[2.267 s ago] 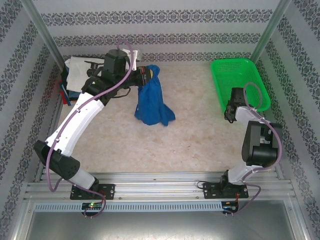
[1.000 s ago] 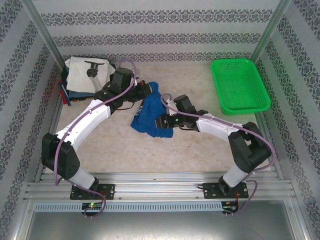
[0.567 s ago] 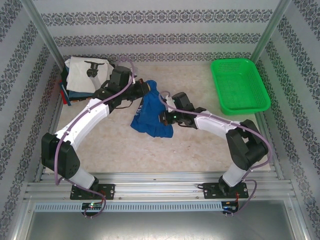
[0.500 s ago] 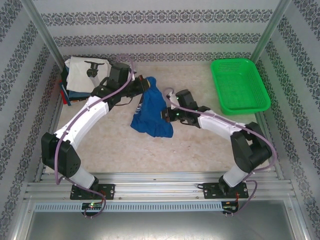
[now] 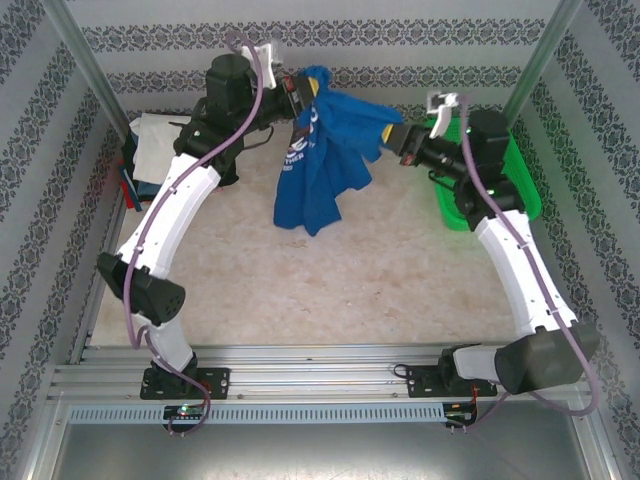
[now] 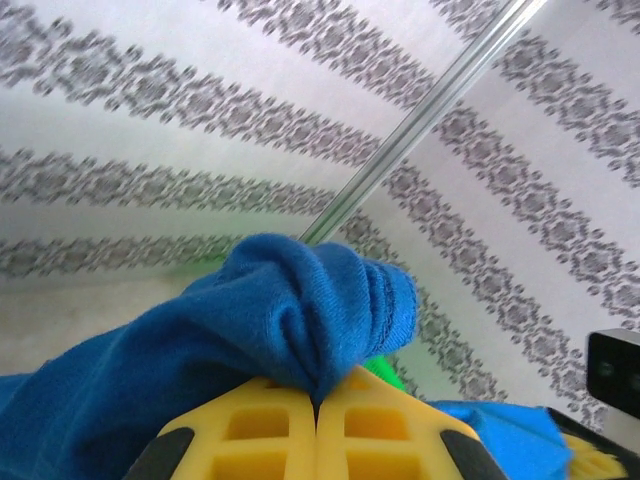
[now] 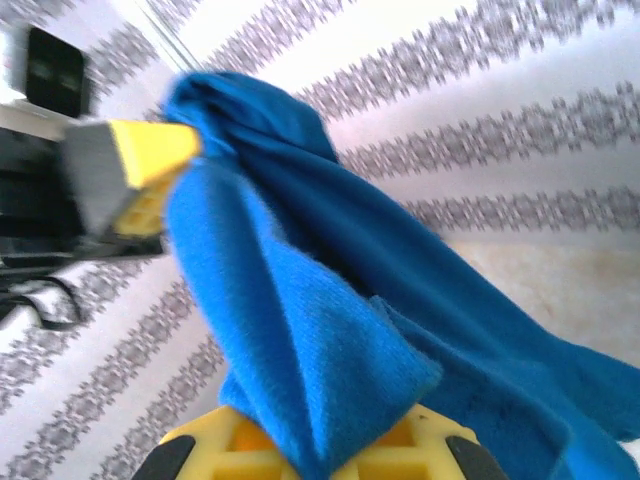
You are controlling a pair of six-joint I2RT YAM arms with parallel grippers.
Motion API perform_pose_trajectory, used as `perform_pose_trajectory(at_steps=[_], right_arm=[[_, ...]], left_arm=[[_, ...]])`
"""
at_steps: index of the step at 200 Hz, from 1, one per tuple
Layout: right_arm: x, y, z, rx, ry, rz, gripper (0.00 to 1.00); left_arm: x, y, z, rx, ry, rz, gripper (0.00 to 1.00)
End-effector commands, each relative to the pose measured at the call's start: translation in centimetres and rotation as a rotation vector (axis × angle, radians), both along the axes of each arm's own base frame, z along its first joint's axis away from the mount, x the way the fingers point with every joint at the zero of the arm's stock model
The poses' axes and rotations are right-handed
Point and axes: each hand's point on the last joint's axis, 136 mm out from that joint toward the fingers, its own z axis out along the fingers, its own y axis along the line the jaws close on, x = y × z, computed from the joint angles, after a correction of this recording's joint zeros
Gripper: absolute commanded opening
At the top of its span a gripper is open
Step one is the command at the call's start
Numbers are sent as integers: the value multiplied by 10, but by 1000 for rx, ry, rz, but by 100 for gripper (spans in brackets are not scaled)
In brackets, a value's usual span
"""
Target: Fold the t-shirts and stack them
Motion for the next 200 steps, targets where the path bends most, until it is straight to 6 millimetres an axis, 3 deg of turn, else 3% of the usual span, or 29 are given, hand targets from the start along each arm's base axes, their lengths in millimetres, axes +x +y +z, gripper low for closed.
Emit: perform_pose_trajectory(at_steps=[1, 15, 31, 49, 66, 74, 79, 86, 92, 102, 110, 116, 120, 125, 148, 182, 193, 200], right_arm=[[-26, 6, 41, 75, 8, 166, 0], [-37, 18, 53, 101, 28, 262, 0], [-51, 37, 49, 103, 61, 352, 0], [-64, 64, 18, 66, 147, 421, 0], [-70, 95, -23, 37, 243, 480, 0], [-71, 107, -42, 6, 277, 485, 0], [-70, 113, -53, -10, 292, 484, 0], [-67, 121, -66, -20, 312, 478, 0], [-63, 128, -79, -24, 342, 474, 0], [-61, 142, -98, -34, 390, 496, 0], [-61, 158, -117, -48, 442, 530, 0], [-61, 169, -132, -59, 482, 552, 0], [-62, 178, -141, -67, 508, 570, 0], [-62, 188, -151, -71, 536, 591, 0], [-66, 233, -177, -62, 596, 685, 0], [-79, 294, -213, -109, 741, 822, 0], [-86, 311, -217, -124, 765, 855, 10], [-89, 321, -219, -124, 780, 874, 21]], left_arm=[[7, -1, 49, -61, -145, -8, 0], [16, 0, 53, -51, -178, 17, 0], [24, 6, 50, -13, -214, 53, 0], [31, 22, 35, 41, -222, 119, 0], [36, 56, -1, 19, -180, 212, 2], [34, 79, -21, -33, -157, 270, 16], [32, 96, -36, -72, -133, 307, 31], [29, 119, -63, -122, -68, 356, 62], [25, 139, -91, -153, 13, 404, 72], [11, 168, -139, -167, 168, 472, 81], [-6, 180, -169, -147, 255, 484, 86], [-21, 184, -184, -122, 293, 486, 90], [-32, 186, -195, -101, 320, 487, 99], [-45, 187, -205, -78, 343, 484, 100], [-104, 191, -225, -14, 429, 473, 100], [-168, 215, -227, 39, 479, 575, 100], [-183, 226, -230, 68, 497, 626, 100], [-191, 230, -231, 79, 503, 645, 100]])
